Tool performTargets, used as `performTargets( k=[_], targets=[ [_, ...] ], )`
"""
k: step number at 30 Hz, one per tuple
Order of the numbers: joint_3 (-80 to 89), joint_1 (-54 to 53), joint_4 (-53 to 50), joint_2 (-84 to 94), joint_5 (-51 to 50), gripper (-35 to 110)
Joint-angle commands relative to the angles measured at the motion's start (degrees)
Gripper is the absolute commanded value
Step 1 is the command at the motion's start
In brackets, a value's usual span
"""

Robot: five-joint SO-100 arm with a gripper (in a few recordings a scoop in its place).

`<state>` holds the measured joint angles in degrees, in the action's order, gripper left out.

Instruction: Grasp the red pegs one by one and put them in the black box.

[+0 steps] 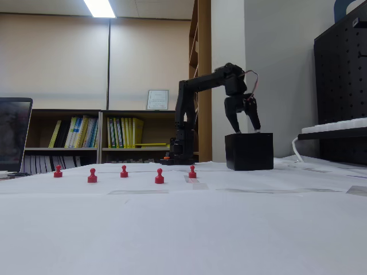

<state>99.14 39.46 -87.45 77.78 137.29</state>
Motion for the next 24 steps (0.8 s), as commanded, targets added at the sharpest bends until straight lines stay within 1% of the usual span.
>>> performTargets(
  k=[1,4,8,11,14,18,24],
  targets=[
    [0.97,-6.42,0.09,-14.50,-4.22,19],
    [-10.99,-15.73,7.29,-18.63,-11.34,19],
    [-30.23,-26.10,24.35,-19.60,-23.64,19],
    [-40.52,-29.88,37.09,-18.28,-30.50,19],
    [-45.35,-31.38,46.49,-15.73,-33.40,19],
    [-47.90,-31.90,55.37,-11.69,-34.89,19],
    [-52.82,-33.75,73.92,-3.60,-38.85,19]
  ],
)
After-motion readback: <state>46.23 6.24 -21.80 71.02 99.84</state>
